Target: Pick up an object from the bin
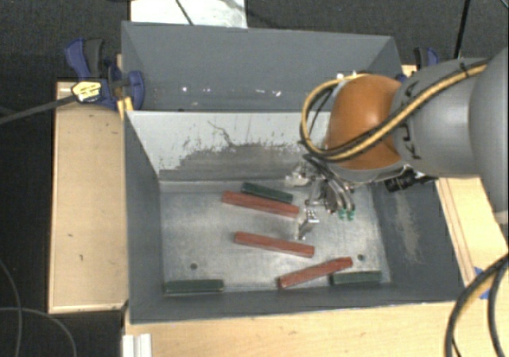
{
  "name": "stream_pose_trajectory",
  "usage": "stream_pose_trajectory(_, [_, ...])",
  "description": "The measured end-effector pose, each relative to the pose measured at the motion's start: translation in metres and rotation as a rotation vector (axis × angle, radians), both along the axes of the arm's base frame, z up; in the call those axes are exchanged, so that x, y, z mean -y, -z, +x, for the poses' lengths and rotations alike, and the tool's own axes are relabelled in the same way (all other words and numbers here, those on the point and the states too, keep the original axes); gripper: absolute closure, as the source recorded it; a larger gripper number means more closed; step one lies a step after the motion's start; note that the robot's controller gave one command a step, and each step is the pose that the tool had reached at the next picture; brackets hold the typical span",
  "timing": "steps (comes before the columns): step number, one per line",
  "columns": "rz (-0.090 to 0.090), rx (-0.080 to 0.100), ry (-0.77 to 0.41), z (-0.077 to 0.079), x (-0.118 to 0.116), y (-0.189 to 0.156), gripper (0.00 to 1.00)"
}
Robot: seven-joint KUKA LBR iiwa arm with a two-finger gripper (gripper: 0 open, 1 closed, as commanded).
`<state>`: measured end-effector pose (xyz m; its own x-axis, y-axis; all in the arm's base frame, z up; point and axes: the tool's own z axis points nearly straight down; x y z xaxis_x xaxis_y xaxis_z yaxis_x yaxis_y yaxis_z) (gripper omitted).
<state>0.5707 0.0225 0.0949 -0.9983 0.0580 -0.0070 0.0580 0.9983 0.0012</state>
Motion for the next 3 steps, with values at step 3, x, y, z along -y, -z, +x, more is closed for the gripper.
stream_pose_trajectory(3, [-0.001,-0.005,0.013,0.0,0.004,-0.102,1.0])
